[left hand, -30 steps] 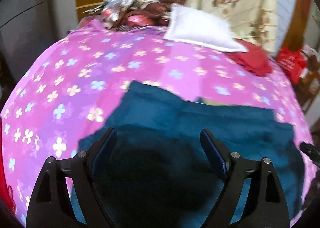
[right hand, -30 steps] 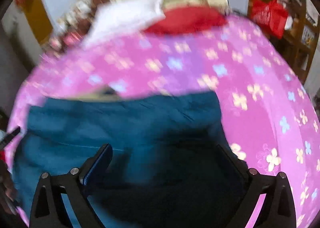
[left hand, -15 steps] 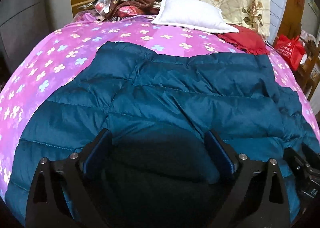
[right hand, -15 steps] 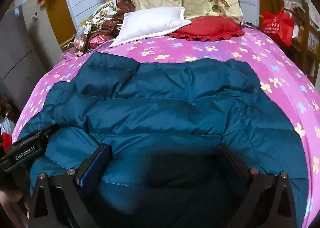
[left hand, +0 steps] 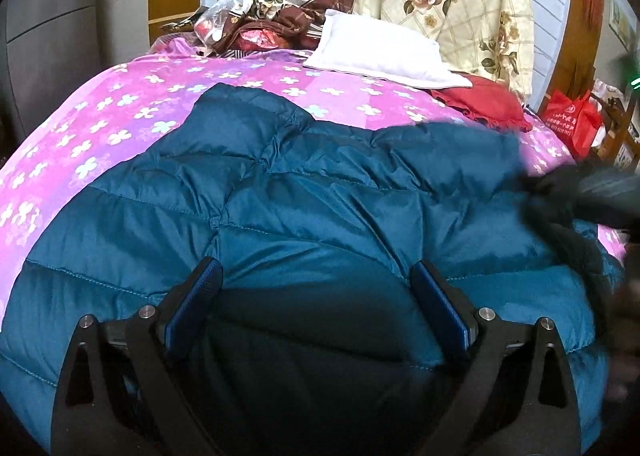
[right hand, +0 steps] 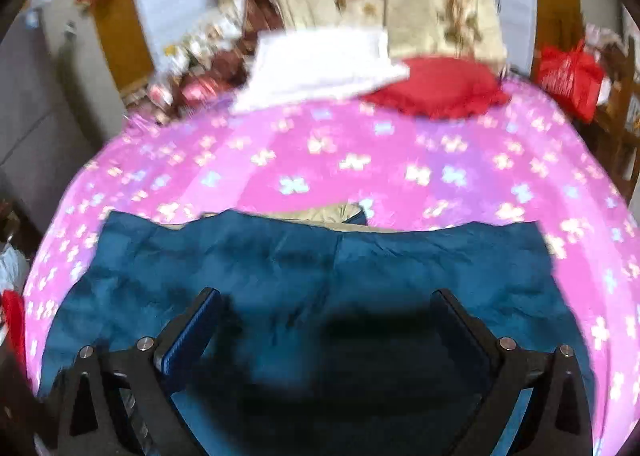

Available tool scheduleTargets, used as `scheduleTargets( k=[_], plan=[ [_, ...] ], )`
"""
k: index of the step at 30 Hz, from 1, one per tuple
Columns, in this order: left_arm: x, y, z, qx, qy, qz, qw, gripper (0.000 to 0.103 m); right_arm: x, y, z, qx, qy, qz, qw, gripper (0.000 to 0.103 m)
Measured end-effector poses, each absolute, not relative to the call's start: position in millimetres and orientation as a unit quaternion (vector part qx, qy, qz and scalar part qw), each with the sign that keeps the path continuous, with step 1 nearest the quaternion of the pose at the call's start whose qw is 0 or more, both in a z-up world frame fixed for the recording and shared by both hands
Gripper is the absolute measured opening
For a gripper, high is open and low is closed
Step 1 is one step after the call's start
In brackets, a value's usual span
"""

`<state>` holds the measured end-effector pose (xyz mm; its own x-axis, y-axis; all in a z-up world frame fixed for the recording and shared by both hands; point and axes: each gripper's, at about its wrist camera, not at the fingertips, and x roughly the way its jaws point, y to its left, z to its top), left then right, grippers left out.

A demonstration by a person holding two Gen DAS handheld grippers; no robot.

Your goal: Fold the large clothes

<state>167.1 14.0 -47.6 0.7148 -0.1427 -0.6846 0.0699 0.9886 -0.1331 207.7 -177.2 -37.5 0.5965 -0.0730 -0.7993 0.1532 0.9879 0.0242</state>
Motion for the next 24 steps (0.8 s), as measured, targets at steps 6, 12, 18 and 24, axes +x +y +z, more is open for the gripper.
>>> scheduleTargets(
  k=[6,12,18,24],
  plan=[
    [166.4,11.8,-47.5,-0.039,0.377,-0.052,0.924,0.096,204.1,-192.5,-39.7,0.041,0.448,-0.114,0.886,0.103],
    [167.6,9.5,-47.9,-0.031,0.381,-0.048,0.923,0.096,94.9,-197.5,6.3,0.036,0.363,-0.073,0.928,0.103],
    [152.5,13.6,-23.8,-0.011,0.391,-0.051,0.919,0.096,21.0,-211.8,-37.5,0.035,0.359,-0.041,0.932,0.103],
    [123.9,59.7,11.7,0.000,0.359,-0.047,0.932,0.096,18.8,-219.9,-71.3,0.029,0.348,-0.019,0.937,0.103]
  ],
)
